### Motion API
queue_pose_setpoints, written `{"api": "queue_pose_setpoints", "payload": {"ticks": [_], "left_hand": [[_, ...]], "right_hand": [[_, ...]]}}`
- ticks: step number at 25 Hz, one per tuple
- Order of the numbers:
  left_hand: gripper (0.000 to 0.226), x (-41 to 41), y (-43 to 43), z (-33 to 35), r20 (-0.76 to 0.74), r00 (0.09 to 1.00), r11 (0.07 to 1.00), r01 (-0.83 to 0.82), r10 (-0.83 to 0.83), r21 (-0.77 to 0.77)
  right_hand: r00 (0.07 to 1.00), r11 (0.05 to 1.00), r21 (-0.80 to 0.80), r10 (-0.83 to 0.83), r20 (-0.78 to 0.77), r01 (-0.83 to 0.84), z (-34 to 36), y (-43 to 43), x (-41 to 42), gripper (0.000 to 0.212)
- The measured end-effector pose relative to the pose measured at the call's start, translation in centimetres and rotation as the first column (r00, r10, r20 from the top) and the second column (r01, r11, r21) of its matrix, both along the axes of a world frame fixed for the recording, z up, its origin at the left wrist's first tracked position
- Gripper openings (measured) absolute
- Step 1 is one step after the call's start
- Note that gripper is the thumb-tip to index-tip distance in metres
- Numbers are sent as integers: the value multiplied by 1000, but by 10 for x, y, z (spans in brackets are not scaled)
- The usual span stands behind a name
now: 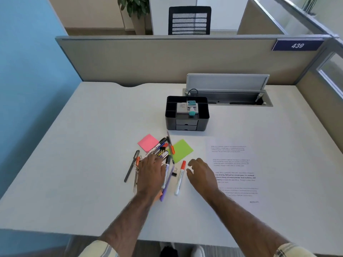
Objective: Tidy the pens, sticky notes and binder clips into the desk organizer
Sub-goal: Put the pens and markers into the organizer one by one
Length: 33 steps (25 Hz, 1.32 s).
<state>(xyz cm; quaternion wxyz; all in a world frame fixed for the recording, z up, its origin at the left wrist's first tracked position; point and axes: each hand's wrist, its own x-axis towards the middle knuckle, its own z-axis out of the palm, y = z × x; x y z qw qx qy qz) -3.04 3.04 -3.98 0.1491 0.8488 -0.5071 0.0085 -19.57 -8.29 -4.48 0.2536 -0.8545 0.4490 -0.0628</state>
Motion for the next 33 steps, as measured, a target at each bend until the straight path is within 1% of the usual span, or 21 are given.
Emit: {"api": "queue_pose_setpoints", "payload": {"ticks": [2,4,8,11,14,18,21,24,27,29,31,33], "left_hand": [[12,-14,10,3,7,1000,998,-7,6,64],[19,-24,15,4,-7,1000,991,-16,17,130],[23,-30,18,6,-73,995,981,-54,69,187],[27,-24,11,5,-96,991,977,-75,95,199],[29,-11,-1,1,-144,985,983,-67,92,173],[21,9,-20,-6,-212,975,985,-25,61,170],[20,15,-35,-5,-193,981,980,24,15,196],[19,16,-40,-5,-209,978,974,40,8,221],[24,17,-47,-3,-198,979,974,9,37,225],[26,16,-51,-3,-205,976,974,-31,79,226],[28,12,-52,-4,-230,966,969,-63,119,237],[30,11,-52,-5,-234,961,963,-88,149,255]], "right_hand": [[1000,998,59,16,-27,-15,-2,10,-9,25],[999,996,84,32,-35,-29,-4,16,-17,26],[999,993,118,2,-40,2,-6,18,-23,30],[998,989,139,-53,-44,59,-6,13,-13,34],[993,985,136,-97,-61,104,-2,9,6,37],[976,977,112,-165,-139,181,3,7,39,35],[963,967,115,-204,-179,226,3,7,53,30],[952,955,133,-237,-194,265,-1,7,57,26],[952,947,153,-259,-165,284,-2,-1,58,20],[957,947,166,-256,-138,277,8,-12,59,20],[954,935,192,-297,-37,298,27,-27,61,25],[923,921,206,-360,134,330,54,-45,67,26]]}}
